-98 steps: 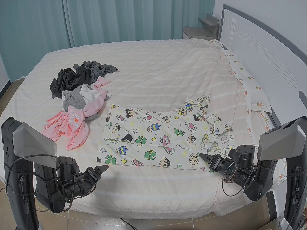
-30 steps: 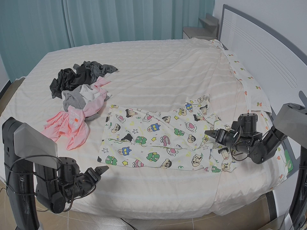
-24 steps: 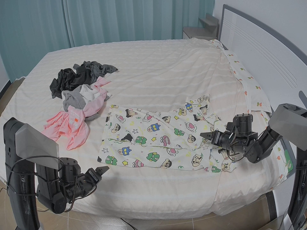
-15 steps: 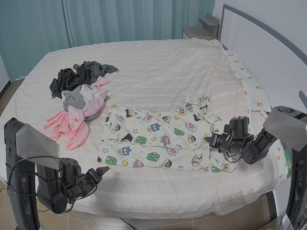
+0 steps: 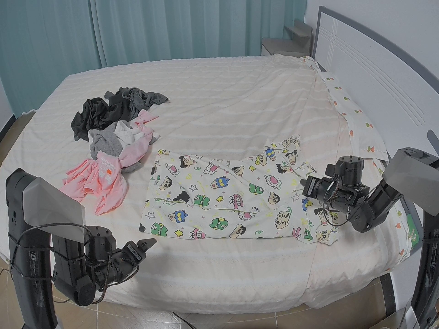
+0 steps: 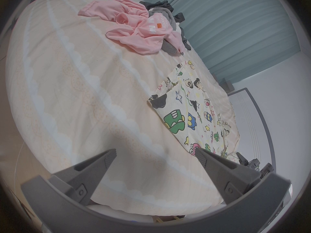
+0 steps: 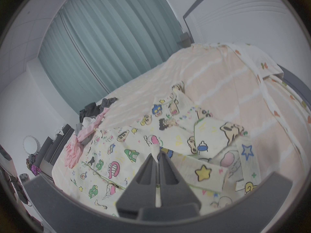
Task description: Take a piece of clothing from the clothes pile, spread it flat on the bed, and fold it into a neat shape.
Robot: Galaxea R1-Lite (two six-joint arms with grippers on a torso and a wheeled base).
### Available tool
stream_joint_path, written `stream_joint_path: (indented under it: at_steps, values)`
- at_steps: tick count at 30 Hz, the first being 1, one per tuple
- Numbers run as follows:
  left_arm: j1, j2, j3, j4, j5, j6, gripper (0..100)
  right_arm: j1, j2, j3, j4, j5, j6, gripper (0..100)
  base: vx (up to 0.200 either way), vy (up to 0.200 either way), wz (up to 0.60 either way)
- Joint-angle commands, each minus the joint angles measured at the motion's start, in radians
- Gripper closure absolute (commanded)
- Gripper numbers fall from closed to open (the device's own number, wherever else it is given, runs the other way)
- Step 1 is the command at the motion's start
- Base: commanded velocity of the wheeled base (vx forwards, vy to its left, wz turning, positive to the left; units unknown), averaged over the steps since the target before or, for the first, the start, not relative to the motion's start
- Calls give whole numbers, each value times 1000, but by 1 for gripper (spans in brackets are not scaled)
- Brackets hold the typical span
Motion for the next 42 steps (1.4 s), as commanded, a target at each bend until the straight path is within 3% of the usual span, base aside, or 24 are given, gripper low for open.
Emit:
stream_joint_path:
  at_steps: [1, 12, 16, 21, 32, 42]
  values:
    - [0, 2, 0, -18, 0, 0, 0, 12, -66, 41, -26, -1, -1, 100, 0, 0, 0]
    - [0, 2, 0, -18, 0, 0, 0, 17, -79, 63, -132, -44, -66, 100, 0, 0, 0]
    - [0, 2, 0, -18, 0, 0, 0, 31, -60, 74, -175, -44, -146, 100, 0, 0, 0]
    - [0, 2, -2, -18, 2, 0, 0, 44, -62, 71, -241, -56, -176, 100, 0, 0, 0]
    - [0, 2, -2, -18, 2, 0, 0, 60, -120, 146, -299, -89, -173, 100, 0, 0, 0]
    - [0, 2, 0, -18, 2, 0, 0, 43, 43, 80, -279, -96, -212, 100, 0, 0, 0]
